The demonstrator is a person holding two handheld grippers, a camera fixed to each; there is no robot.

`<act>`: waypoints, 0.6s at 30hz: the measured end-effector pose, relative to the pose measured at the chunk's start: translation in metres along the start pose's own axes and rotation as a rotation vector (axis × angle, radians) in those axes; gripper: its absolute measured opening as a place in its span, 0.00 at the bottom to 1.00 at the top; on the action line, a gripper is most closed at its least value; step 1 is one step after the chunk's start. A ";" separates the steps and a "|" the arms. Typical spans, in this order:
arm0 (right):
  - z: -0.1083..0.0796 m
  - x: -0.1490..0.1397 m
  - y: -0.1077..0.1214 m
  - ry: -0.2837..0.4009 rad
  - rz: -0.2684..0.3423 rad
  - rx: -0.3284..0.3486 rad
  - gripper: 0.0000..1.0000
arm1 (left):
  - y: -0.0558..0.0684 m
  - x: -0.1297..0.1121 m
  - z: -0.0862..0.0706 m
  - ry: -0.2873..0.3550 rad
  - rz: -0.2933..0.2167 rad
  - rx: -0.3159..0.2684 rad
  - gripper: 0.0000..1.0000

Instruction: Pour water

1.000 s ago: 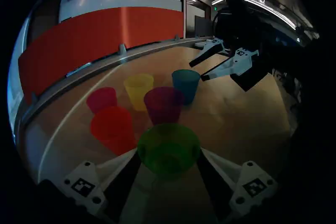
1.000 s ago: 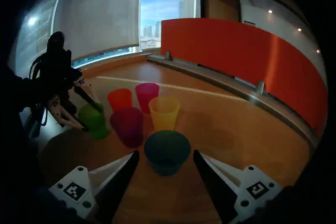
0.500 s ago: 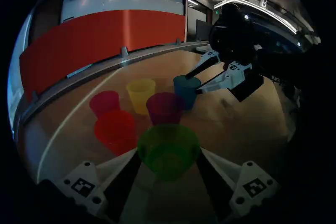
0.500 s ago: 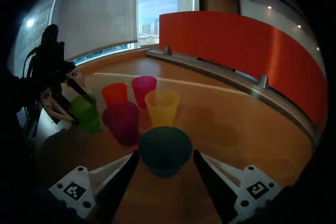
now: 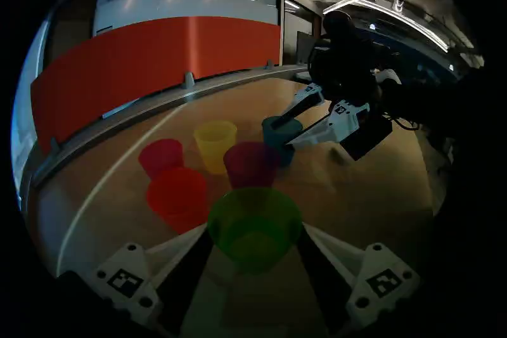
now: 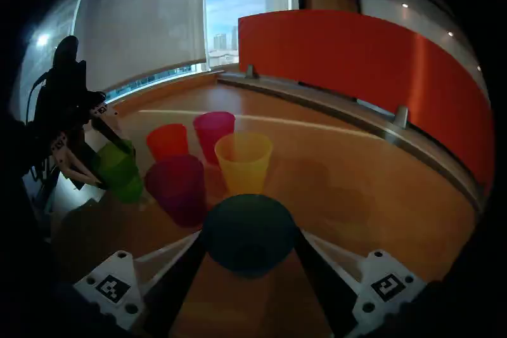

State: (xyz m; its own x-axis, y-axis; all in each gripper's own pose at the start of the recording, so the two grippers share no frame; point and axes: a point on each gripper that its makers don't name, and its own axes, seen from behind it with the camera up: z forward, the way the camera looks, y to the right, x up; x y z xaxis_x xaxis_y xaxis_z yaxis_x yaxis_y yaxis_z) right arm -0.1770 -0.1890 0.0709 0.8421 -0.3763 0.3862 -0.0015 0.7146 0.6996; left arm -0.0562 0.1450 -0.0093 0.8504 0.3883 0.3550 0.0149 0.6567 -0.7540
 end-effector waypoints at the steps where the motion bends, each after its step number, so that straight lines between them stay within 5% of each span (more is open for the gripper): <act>1: 0.001 0.000 0.000 0.000 0.002 0.002 0.96 | 0.000 0.000 0.000 0.001 -0.001 0.000 0.86; 9: 0.001 0.002 -0.002 0.010 0.011 0.005 0.91 | -0.003 0.001 -0.003 0.011 -0.012 0.007 0.86; 18: -0.020 0.020 -0.003 0.055 0.024 -0.002 0.91 | -0.002 0.013 -0.010 0.036 -0.011 0.020 0.86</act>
State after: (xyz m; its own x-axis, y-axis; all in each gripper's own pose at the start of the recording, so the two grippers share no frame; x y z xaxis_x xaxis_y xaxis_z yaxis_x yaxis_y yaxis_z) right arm -0.1496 -0.1865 0.0645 0.8703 -0.3259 0.3693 -0.0214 0.7241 0.6894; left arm -0.0402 0.1422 -0.0083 0.8684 0.3576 0.3434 0.0145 0.6741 -0.7385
